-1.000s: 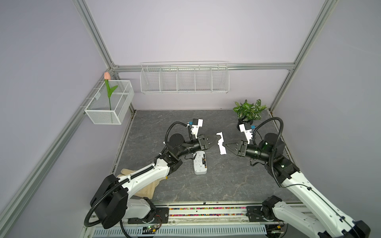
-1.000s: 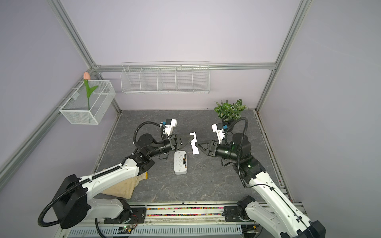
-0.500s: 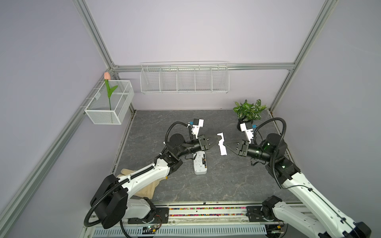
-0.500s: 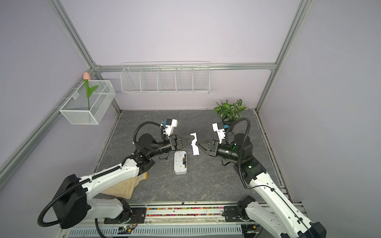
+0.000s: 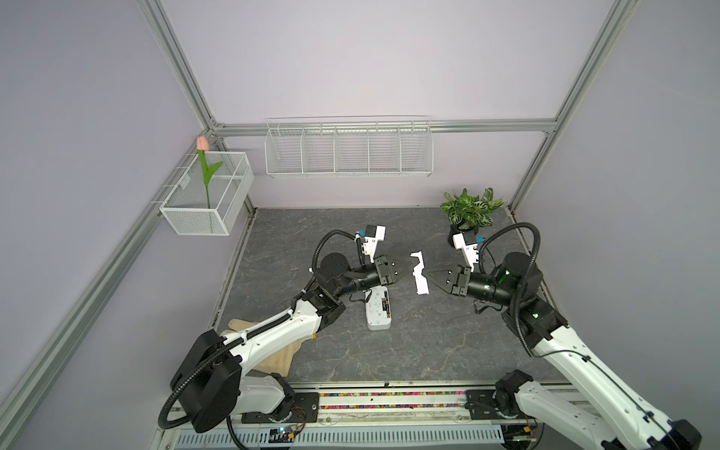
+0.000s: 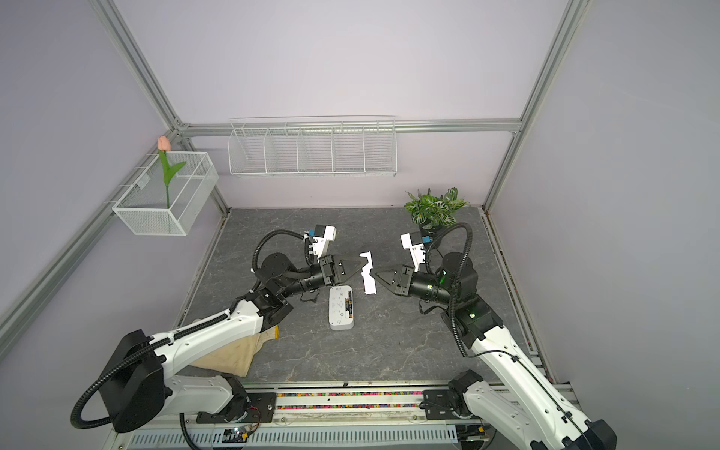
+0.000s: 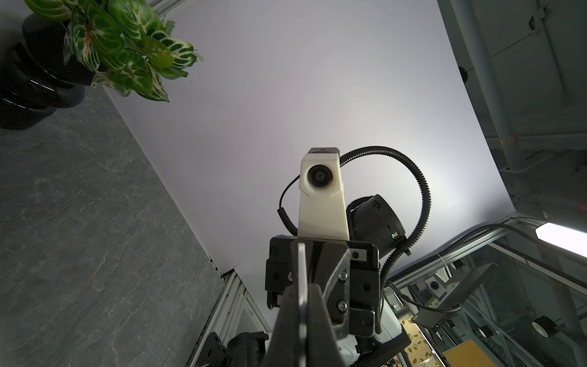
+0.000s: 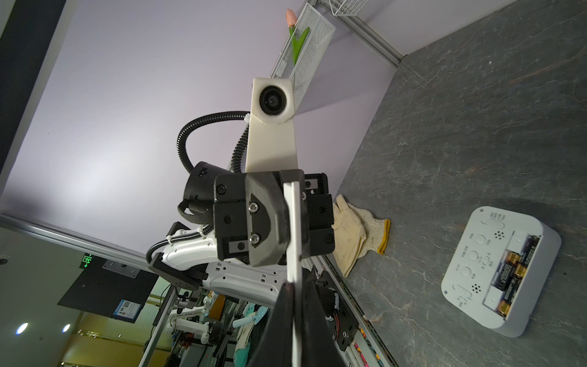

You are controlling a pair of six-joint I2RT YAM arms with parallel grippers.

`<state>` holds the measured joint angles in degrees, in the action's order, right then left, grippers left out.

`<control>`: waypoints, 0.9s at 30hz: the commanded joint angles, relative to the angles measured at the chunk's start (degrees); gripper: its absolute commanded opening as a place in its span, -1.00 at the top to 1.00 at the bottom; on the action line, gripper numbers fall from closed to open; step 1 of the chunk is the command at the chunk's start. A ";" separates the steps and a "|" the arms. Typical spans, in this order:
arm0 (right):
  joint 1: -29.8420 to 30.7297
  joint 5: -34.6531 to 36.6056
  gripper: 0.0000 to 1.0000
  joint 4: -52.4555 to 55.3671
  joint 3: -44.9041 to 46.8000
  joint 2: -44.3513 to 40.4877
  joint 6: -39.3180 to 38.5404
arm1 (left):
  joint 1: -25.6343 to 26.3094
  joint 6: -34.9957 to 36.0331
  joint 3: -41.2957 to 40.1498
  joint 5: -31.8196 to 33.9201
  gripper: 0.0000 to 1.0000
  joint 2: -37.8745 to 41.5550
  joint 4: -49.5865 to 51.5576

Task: Insert the battery into the alarm
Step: Pick up the cover from the center of the board, then install the cover on the alarm.

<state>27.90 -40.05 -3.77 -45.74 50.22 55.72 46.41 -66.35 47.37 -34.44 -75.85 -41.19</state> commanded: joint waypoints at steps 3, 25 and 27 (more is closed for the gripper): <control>0.17 -0.99 0.87 -0.95 0.70 -0.82 0.37 | 0.20 0.60 2.12 -0.66 1.00 0.71 -0.30; -0.22 14.57 0.86 3.45 12.81 0.32 -3.17 | -6.18 16.95 -5.20 41.05 -0.34 17.55 57.79; -0.21 14.35 0.87 -0.57 14.96 2.20 -1.29 | -9.35 14.89 -10.96 37.78 -0.34 19.66 53.80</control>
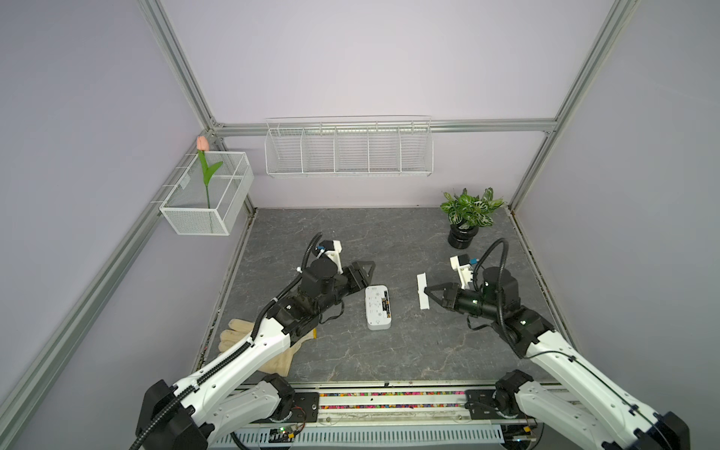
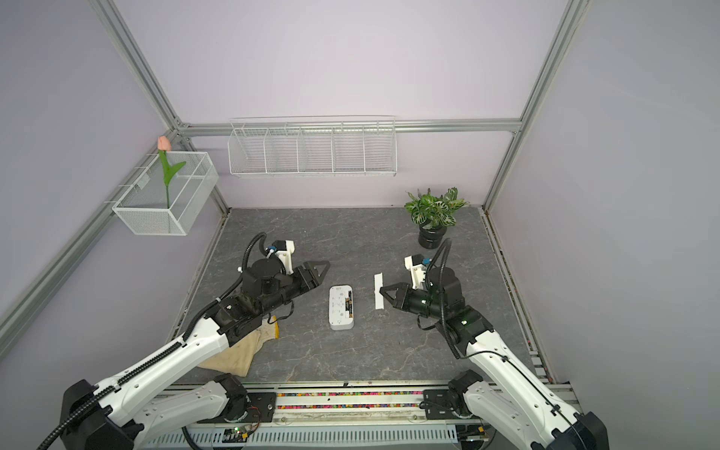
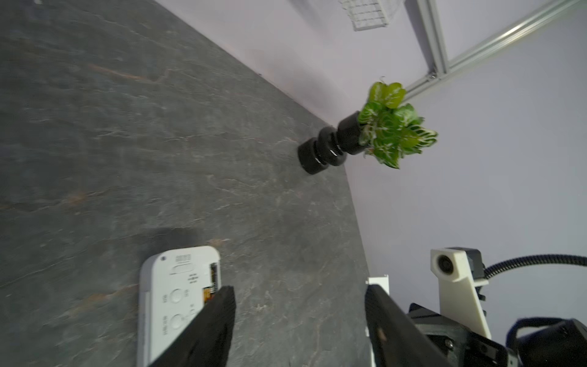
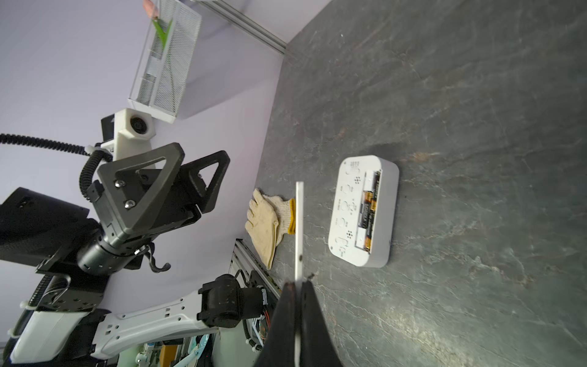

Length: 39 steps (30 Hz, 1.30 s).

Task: Insert the battery into the alarm
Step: Install the cover on the alarm.

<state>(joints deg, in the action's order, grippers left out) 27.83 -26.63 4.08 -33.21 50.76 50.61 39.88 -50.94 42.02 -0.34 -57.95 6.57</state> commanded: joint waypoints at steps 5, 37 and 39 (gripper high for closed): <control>-0.09 0.76 0.87 -18.31 6.13 7.68 7.36 | -7.14 -5.77 -15.87 -1.65 -0.36 4.90 -4.17; 10.14 2.99 0.87 -55.48 5.66 44.00 15.27 | -7.70 -11.99 -21.99 -12.27 -0.63 -4.94 -18.58; 10.29 2.95 0.87 -57.25 5.98 44.96 15.97 | -7.67 -12.23 -22.09 -13.18 -0.52 -6.72 -20.10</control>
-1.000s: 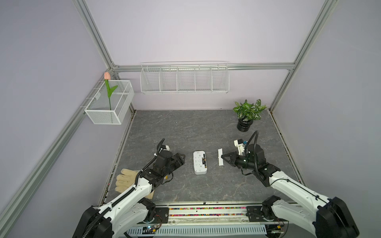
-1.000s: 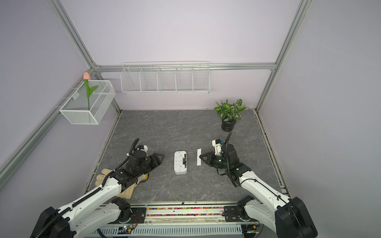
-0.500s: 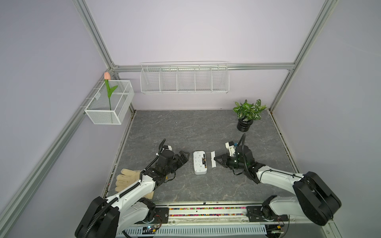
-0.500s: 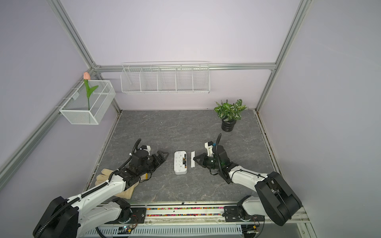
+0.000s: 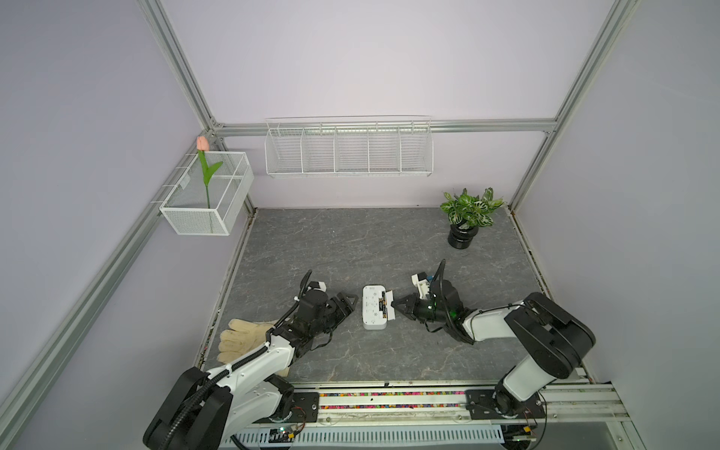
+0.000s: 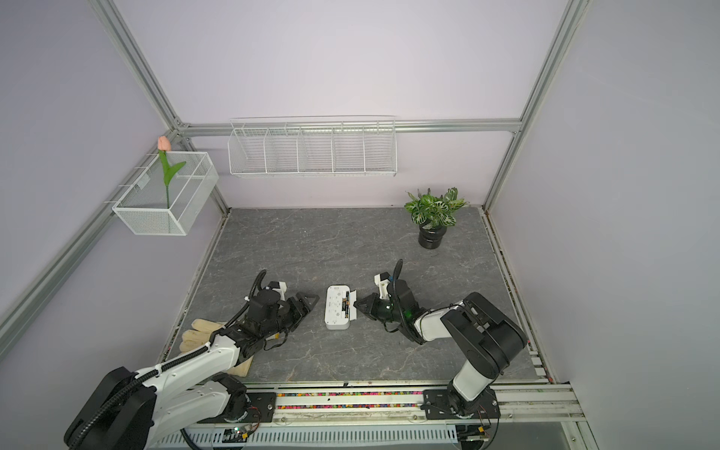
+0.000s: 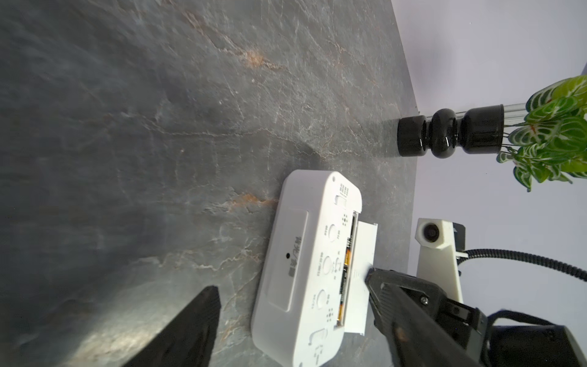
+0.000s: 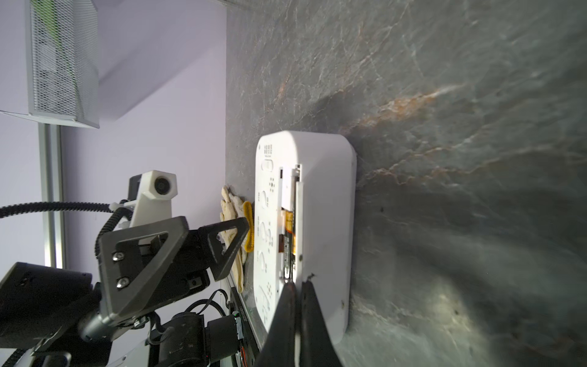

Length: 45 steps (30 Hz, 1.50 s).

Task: Insert the battery into the alarm
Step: Install the cover on the alarm.

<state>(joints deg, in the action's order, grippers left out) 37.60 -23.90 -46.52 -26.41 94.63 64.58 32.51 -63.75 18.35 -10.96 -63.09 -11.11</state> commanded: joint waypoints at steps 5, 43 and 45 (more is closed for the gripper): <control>0.45 2.30 0.87 -5.92 1.42 -1.16 1.69 | -0.28 0.38 2.39 -4.66 -0.26 -5.83 -5.28; 2.60 1.54 0.86 -11.66 -2.33 7.62 4.92 | 1.76 0.99 6.48 -8.17 0.10 -17.76 -9.96; 2.65 1.23 0.86 -12.12 -2.34 8.17 5.18 | 1.85 0.99 6.52 -8.23 0.11 -18.03 -9.93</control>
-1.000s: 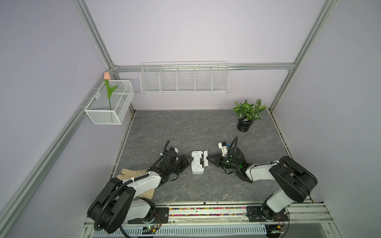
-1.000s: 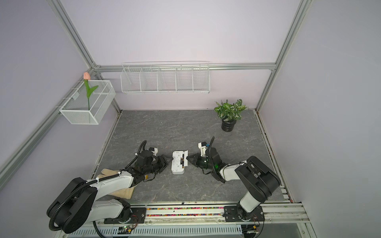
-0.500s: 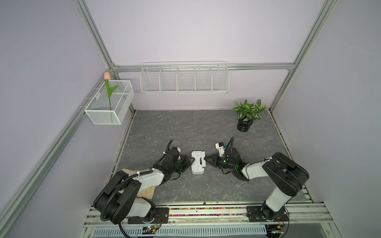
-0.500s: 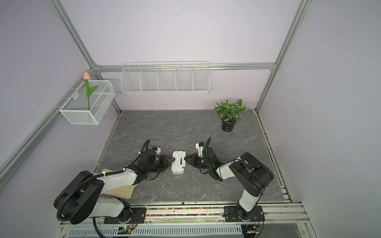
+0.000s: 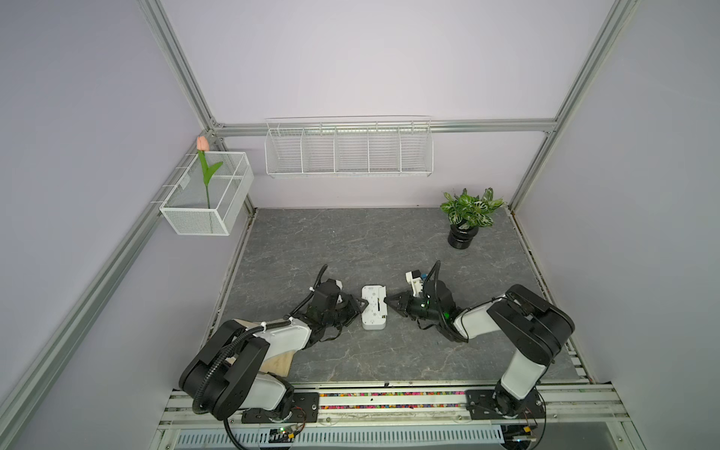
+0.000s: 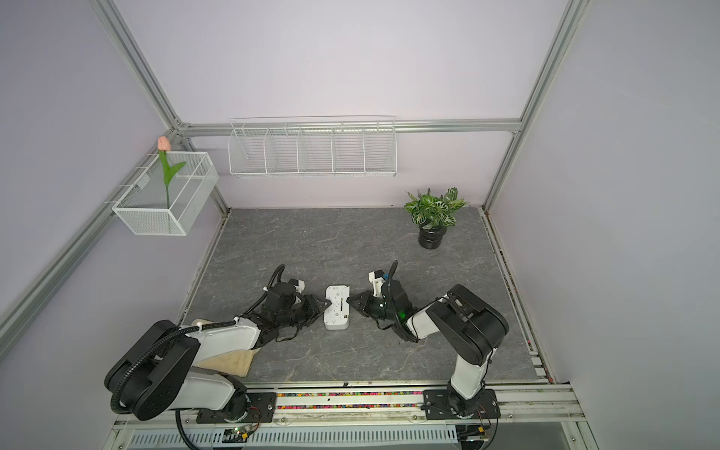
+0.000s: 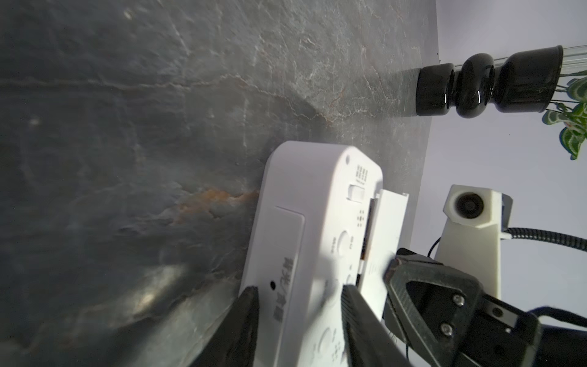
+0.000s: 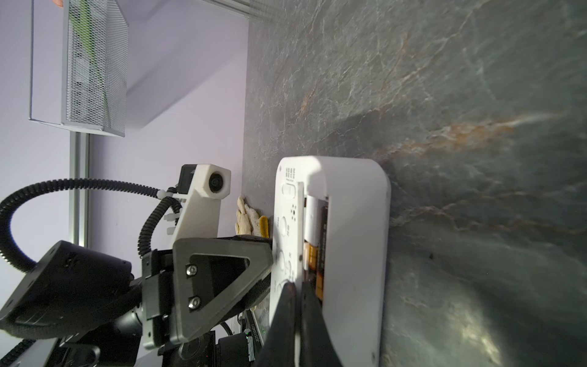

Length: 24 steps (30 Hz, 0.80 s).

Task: Insert the battery into the alarm
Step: Install the cover on the alarm.

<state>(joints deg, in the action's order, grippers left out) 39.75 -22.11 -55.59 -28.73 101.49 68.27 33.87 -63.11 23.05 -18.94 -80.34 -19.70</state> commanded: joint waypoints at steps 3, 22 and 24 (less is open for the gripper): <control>0.50 -0.59 0.86 -3.13 0.13 1.69 1.69 | 0.58 0.36 2.08 -0.48 0.12 -1.22 -1.65; 0.56 -0.87 0.87 0.75 1.12 -0.41 0.98 | 0.77 0.28 2.79 -0.51 0.15 -2.18 -1.26; 0.43 -0.92 0.87 1.33 1.22 -0.81 0.99 | 0.76 0.27 2.82 -0.57 0.16 -2.26 -1.21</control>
<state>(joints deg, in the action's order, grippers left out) 39.86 -22.31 -56.64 -28.49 101.97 69.01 34.04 -63.11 24.01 -18.90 -81.80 -19.59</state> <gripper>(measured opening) 0.070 0.425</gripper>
